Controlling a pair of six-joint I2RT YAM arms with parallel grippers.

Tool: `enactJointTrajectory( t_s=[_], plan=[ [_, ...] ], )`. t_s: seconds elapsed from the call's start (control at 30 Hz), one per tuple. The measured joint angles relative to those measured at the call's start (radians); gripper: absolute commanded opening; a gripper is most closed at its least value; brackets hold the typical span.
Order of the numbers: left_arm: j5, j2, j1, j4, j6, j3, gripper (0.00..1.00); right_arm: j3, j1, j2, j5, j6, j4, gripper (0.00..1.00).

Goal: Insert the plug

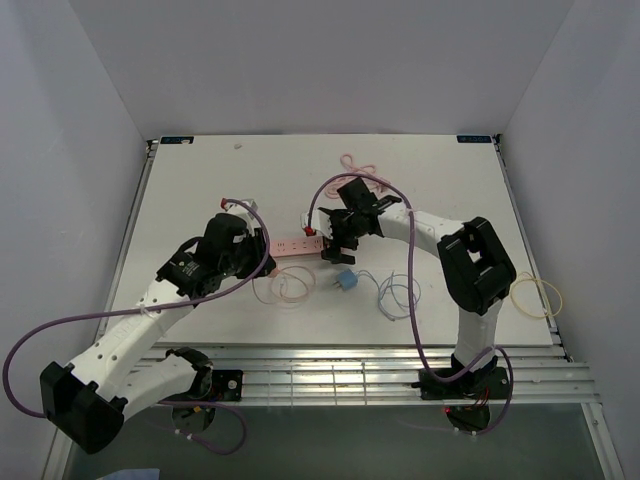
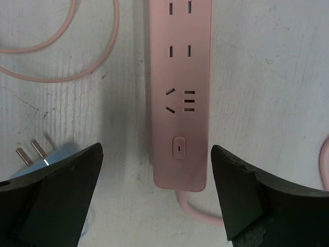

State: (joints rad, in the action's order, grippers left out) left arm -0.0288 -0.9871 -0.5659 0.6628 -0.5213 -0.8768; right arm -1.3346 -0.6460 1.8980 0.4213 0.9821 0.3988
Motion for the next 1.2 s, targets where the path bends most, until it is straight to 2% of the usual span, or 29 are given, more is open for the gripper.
enactJointTrajectory(
  t_s=[0.17, 0.27, 0.47, 0.57, 0.63, 0.67, 0.87, 1.0, 1.07, 1.2],
  plan=[
    [-0.015, 0.011, 0.000, 0.014, -0.004, 0.000, 0.00, -0.013, -0.002, 0.035, -0.004, -0.002, -0.010, 0.95],
    [-0.017, 0.010, 0.000, 0.017, -0.004, 0.000, 0.00, -0.017, -0.002, 0.050, -0.024, -0.005, -0.023, 1.00],
    [-0.022, -0.035, 0.000, -0.012, 0.005, -0.005, 0.00, -0.026, -0.002, 0.090, -0.063, -0.006, -0.050, 0.58],
    [-0.015, -0.083, 0.000, -0.083, 0.032, -0.013, 0.00, -0.031, 0.000, 0.105, -0.077, -0.009, -0.064, 0.43],
    [-0.011, -0.135, 0.000, -0.137, 0.063, -0.039, 0.00, -0.033, 0.005, 0.106, -0.083, -0.011, -0.069, 0.39],
    [-0.006, -0.168, 0.000, -0.163, 0.086, -0.064, 0.00, -0.033, 0.010, 0.106, -0.082, -0.013, -0.069, 0.33],
    [0.006, -0.365, 0.002, -0.320, 0.306, -0.260, 0.00, -0.033, 0.053, 0.106, -0.057, -0.005, -0.062, 0.24],
    [0.021, -0.420, 0.029, -0.358, 0.520, -0.379, 0.00, -0.033, 0.100, 0.105, -0.042, 0.005, -0.051, 0.21],
    [0.076, -0.424, 0.082, -0.344, 0.641, -0.439, 0.00, -0.033, 0.117, 0.104, -0.036, 0.013, -0.045, 0.18],
    [0.187, -0.453, 0.289, -0.254, 0.863, -0.632, 0.00, -0.032, 0.138, 0.100, -0.023, 0.024, -0.031, 0.18]
  ],
)
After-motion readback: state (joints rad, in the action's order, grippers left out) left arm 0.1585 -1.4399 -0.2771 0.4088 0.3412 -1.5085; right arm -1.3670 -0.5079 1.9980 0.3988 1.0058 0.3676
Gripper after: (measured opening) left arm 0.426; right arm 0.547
